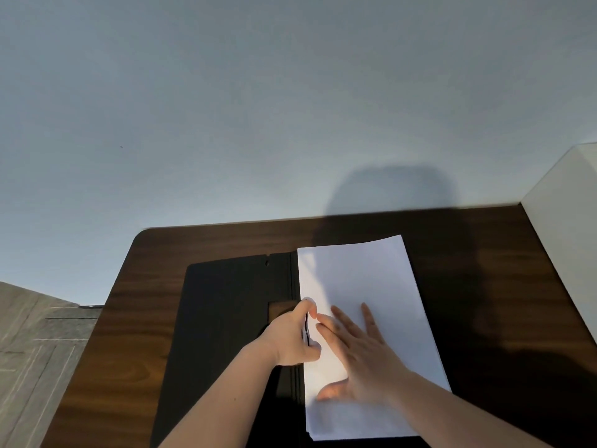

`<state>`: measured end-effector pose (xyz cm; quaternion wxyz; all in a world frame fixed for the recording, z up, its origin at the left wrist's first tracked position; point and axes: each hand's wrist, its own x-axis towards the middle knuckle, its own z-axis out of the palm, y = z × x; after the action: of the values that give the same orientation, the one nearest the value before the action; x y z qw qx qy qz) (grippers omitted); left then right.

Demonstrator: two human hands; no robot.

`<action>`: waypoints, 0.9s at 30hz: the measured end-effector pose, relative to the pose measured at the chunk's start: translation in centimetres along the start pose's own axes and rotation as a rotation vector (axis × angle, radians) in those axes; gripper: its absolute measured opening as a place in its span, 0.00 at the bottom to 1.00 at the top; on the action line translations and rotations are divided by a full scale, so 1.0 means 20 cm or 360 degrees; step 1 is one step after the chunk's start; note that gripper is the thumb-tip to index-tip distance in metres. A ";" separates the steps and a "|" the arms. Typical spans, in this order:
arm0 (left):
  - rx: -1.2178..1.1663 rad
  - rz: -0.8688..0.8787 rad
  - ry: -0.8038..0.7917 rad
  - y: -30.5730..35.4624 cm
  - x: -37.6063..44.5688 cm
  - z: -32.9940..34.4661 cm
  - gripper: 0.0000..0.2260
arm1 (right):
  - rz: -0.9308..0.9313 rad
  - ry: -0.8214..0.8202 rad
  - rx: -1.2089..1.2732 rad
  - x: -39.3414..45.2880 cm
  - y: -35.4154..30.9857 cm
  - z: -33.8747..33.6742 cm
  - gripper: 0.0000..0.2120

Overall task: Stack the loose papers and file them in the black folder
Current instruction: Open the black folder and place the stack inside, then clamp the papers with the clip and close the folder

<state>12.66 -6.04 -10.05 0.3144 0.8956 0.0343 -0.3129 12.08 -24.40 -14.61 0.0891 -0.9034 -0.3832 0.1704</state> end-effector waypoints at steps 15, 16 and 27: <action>0.0068 -0.0122 -0.0023 0.06 0.00 0.01 0.25 | 0.0093 0.0062 0.0083 0.03 0.00 0.02 0.51; 0.0081 -0.0122 -0.0030 0.06 -0.01 0.01 0.25 | 0.0082 0.0072 0.0064 0.02 0.01 0.01 0.50; 0.0011 -0.0402 0.0880 -0.16 -0.11 -0.10 0.27 | 0.0081 0.0161 -0.0135 -0.06 0.21 -0.03 0.41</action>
<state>11.08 -2.03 -9.28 0.2487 0.9365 0.2286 -0.0941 14.26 -28.27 -15.07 0.0656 -0.9233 -0.3621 0.1103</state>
